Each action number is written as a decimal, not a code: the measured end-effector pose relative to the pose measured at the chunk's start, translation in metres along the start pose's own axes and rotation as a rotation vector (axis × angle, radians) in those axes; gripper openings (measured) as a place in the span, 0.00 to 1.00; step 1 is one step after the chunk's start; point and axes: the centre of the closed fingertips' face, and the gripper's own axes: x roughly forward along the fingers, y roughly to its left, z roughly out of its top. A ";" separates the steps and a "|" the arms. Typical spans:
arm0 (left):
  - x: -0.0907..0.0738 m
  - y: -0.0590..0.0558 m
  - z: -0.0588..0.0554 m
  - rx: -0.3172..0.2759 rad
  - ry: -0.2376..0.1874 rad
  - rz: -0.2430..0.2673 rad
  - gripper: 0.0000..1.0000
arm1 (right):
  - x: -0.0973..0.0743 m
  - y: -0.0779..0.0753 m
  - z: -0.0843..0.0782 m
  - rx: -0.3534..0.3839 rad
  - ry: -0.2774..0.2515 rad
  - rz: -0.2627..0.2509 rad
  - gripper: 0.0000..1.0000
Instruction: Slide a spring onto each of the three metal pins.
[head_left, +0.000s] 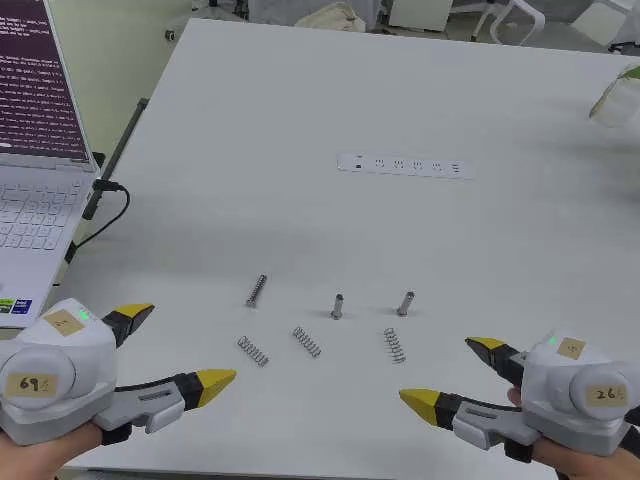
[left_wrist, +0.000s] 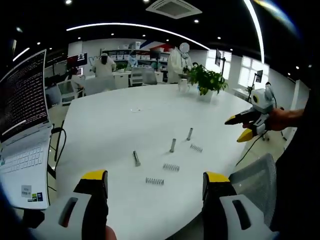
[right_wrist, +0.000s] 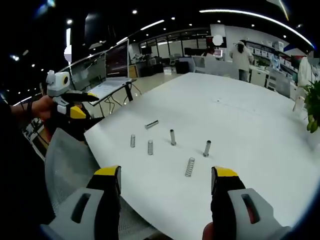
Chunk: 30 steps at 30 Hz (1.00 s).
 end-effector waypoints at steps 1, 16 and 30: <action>0.000 0.000 0.000 0.000 0.001 0.000 0.74 | 0.000 0.000 0.000 0.000 0.001 0.000 0.72; 0.001 0.000 0.005 0.006 -0.004 -0.003 0.73 | 0.002 0.002 0.003 -0.007 0.001 0.004 0.73; 0.000 0.001 0.002 0.000 -0.003 -0.001 0.73 | -0.001 0.000 0.000 0.001 -0.002 -0.003 0.74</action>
